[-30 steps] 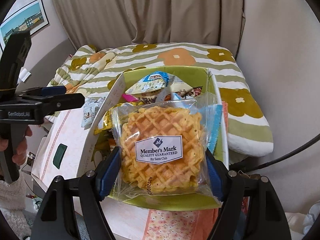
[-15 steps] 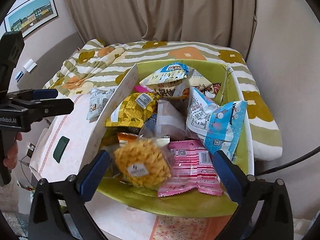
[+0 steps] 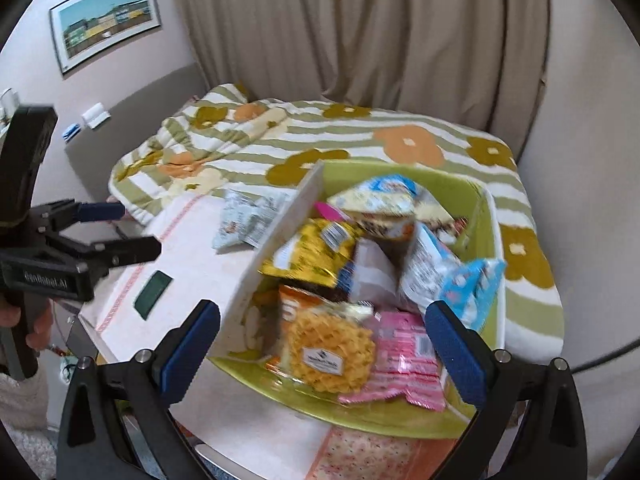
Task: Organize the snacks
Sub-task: 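Withdraw both tools toward the dark green packet and grey-green bag, then grasp the dark green packet with the left gripper while the right grasps the grey-green bag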
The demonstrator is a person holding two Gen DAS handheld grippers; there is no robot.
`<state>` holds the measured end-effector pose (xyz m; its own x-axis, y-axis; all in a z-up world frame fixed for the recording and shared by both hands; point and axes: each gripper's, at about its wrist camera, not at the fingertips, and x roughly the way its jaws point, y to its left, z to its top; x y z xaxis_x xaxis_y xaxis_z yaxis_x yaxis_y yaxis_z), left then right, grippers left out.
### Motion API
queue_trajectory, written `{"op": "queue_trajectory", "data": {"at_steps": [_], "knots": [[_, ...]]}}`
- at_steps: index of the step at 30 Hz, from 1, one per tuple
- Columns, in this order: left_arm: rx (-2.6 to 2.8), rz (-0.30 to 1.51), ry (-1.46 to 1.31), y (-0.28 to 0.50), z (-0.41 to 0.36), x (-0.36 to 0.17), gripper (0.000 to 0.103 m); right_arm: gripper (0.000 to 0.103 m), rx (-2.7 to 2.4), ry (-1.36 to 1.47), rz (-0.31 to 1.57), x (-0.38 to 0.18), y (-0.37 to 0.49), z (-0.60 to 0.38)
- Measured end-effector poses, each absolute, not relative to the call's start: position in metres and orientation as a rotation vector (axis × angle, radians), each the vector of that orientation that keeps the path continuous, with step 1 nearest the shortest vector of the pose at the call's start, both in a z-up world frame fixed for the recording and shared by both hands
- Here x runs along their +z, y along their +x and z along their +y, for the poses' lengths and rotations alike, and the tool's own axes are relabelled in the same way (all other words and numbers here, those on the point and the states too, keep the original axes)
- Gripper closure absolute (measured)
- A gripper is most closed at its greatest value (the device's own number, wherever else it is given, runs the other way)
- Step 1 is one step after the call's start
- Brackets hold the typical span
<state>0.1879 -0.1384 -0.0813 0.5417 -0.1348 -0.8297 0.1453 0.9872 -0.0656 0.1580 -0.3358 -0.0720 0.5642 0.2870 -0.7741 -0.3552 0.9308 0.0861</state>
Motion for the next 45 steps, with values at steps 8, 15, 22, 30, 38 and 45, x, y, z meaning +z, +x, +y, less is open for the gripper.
{"op": "queue_trajectory", "data": {"at_steps": [8,15,22,30,38,45], "knots": [[-0.003,0.997,-0.05,0.155,-0.073,-0.087,0.0,0.001,0.495,-0.094,0.857,-0.055,0.176,-0.292],[0.068,1.068,-0.098,0.145,-0.02,-0.119,0.0,0.001,0.586,-0.124,0.883,-0.058,0.206,-0.242],[0.089,1.181,-0.182,0.153,0.022,-0.178,0.0,0.001,0.647,-0.162,0.963,-0.08,0.244,-0.188],[0.045,1.312,-0.194,0.18,0.046,-0.25,0.004,0.001,0.615,-0.165,1.118,-0.136,0.297,-0.143],[0.022,1.369,-0.13,0.199,0.042,-0.287,0.018,0.001,0.529,-0.124,1.264,-0.193,0.339,-0.126],[0.012,1.38,-0.063,0.207,0.033,-0.298,0.026,0.001,0.439,-0.127,1.32,-0.22,0.364,-0.123]]}}
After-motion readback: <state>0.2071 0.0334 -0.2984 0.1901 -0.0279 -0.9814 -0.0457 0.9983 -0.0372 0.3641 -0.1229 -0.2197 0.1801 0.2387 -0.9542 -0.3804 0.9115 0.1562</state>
